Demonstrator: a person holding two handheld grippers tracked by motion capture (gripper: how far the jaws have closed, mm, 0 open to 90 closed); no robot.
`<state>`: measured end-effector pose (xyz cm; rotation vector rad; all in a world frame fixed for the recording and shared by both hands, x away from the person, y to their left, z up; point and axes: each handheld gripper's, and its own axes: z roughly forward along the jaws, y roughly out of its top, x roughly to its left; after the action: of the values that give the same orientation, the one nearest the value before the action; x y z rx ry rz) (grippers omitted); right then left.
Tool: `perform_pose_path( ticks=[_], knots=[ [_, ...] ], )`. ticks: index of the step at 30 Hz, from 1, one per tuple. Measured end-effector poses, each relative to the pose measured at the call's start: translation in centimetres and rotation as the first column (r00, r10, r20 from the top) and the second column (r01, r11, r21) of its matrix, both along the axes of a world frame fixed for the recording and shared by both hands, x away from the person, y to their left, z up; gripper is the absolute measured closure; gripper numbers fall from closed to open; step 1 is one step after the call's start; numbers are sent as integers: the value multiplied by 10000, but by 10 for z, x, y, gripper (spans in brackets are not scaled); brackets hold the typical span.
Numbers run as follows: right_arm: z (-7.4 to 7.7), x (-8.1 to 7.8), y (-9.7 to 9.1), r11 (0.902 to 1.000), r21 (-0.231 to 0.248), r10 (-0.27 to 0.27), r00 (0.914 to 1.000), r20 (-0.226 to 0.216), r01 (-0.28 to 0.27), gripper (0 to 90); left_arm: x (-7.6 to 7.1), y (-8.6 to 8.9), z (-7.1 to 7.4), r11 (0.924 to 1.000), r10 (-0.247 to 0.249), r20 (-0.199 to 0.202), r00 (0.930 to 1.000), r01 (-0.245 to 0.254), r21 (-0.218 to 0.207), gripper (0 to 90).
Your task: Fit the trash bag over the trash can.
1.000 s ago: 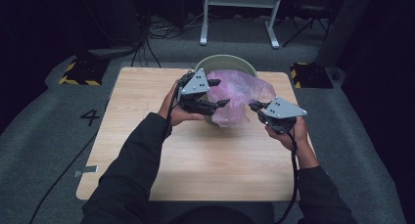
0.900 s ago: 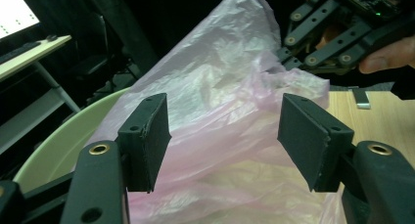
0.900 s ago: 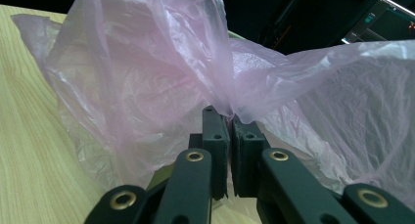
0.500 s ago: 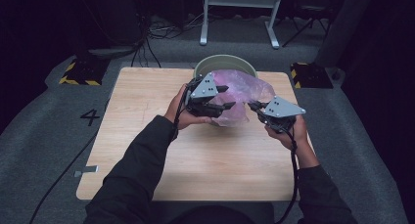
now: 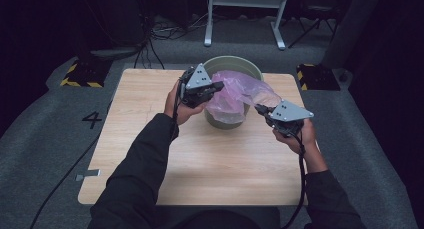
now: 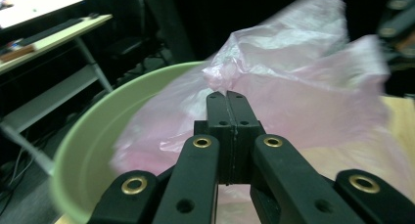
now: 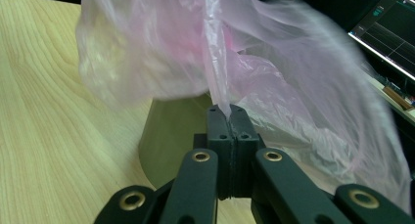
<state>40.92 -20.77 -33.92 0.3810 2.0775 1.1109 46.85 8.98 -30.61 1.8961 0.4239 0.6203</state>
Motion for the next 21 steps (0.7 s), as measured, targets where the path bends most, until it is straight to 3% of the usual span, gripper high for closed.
perform_pose_path(
  ticks=[3, 5, 10, 15, 21],
  knots=[
    [-2, 2, -2, 9999, -124, -37, 10000, -26, 37, 900, 10, 13, -1, 9984, 525, -65, 9986, -526, -183, 900],
    [-5, 4, -3, 9998, -206, -15, 9999, -116, 12, 900, 21, 25, -3, 9946, 958, -315, 9949, -970, -378, 900],
    [-11, 7, -7, 9988, -491, -88, 9996, -271, 75, 900, 31, 38, -9, 9898, 1303, -475, 9903, -1327, -516, 900],
    [-24, 15, -18, 9968, -781, -240, 9972, -707, 184, 900, 40, 49, -16, 9843, 1583, -716, 9848, -1632, -671, 900],
    [-34, 24, -29, 9933, -1019, -645, 9935, -943, 548, 900, 50, 47, -23, 9798, 1959, -772, 9776, -1984, -267, 900]
  ],
)
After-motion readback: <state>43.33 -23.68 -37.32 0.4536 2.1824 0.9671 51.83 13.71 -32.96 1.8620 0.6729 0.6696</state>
